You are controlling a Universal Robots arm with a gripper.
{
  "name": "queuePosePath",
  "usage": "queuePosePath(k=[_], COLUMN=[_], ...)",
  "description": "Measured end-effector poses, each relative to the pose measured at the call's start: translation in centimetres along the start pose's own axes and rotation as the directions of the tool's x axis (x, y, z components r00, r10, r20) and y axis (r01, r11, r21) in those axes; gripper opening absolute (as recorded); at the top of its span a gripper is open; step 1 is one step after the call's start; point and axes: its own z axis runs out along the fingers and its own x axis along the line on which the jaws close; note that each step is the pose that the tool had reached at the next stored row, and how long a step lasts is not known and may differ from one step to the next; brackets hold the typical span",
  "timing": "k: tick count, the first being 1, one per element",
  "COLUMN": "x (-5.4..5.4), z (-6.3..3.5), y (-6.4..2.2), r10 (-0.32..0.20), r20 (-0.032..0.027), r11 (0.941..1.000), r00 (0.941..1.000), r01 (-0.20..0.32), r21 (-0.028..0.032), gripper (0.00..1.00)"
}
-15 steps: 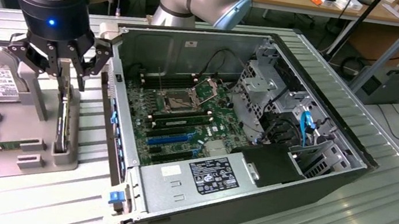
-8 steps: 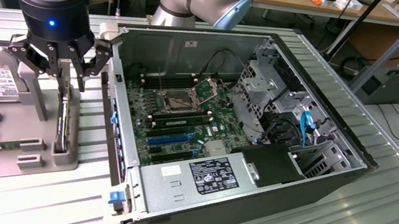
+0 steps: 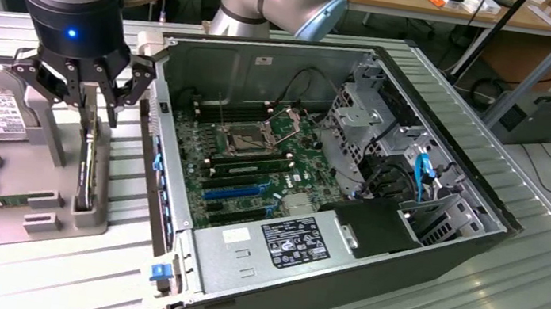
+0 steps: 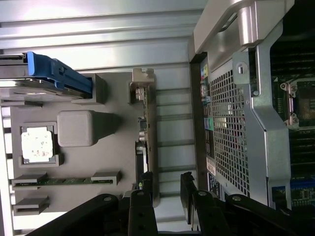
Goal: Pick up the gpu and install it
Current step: 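Pick up the gpu and move the gpu toward the slot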
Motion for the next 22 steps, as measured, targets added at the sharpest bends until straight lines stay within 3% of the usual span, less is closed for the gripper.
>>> queuePosePath(k=[22], x=[0.01], z=[0.46], y=[-0.02], r10=[0.0], r20=[0.0002], r11=[1.0], r00=[1.0], r01=[0.0], r21=[0.0031], gripper=[0.36])
